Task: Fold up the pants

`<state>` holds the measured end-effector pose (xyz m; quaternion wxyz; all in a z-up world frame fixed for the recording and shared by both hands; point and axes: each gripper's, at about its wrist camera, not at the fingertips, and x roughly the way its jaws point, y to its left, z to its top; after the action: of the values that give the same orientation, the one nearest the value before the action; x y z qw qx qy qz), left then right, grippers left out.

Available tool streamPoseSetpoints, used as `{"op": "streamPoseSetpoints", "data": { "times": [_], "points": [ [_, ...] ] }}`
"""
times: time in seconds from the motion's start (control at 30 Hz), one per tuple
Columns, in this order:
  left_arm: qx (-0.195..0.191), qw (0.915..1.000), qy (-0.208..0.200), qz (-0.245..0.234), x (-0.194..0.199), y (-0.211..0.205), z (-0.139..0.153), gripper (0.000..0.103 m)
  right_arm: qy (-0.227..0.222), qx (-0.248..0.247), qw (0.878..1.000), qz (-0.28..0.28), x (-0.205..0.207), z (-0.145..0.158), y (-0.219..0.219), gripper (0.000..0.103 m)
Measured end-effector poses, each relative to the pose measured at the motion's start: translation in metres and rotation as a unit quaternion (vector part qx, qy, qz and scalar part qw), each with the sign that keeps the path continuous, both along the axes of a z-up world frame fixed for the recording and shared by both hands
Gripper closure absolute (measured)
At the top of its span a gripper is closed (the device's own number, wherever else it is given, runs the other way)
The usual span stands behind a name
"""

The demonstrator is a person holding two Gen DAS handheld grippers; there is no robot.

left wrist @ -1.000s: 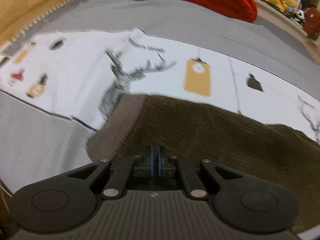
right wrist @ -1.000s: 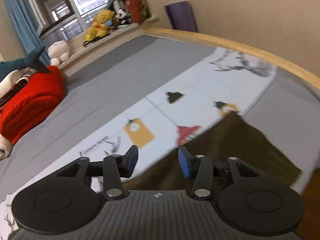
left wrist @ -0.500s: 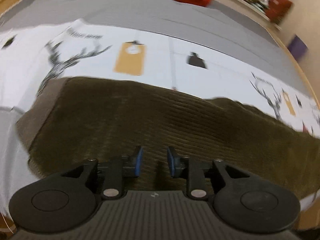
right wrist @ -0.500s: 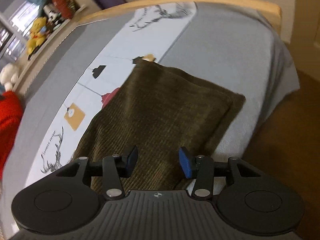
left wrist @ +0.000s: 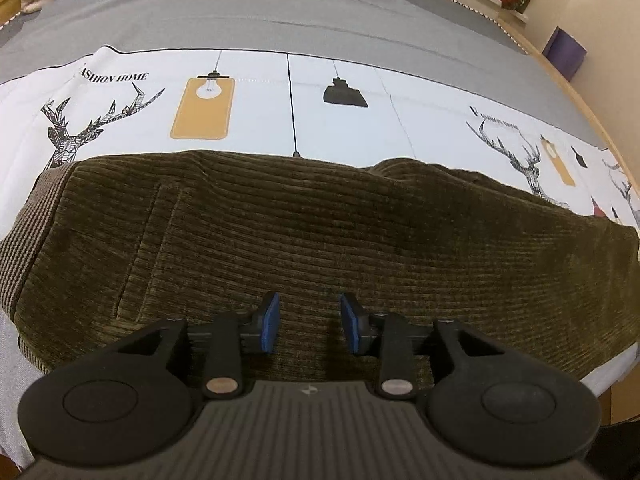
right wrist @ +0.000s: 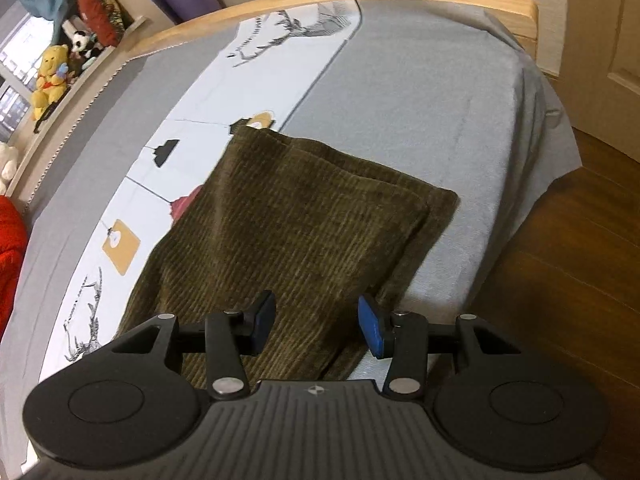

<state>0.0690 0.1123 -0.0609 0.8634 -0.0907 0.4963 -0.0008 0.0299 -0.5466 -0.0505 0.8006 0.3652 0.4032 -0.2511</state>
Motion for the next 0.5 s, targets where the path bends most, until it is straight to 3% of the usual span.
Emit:
{"op": "streamPoseSetpoints", "data": {
  "times": [0.17,0.5],
  "points": [
    [-0.003,1.0,-0.003,0.0,0.002,-0.001,0.001,0.06,0.012,0.034,0.999,-0.031,0.0,-0.013,-0.012,0.055],
    [0.002,0.9999,0.002,-0.015,0.009,-0.012,-0.004,0.06,0.054,0.044,0.995,-0.078,0.006,-0.04,-0.039,0.054]
  ]
}}
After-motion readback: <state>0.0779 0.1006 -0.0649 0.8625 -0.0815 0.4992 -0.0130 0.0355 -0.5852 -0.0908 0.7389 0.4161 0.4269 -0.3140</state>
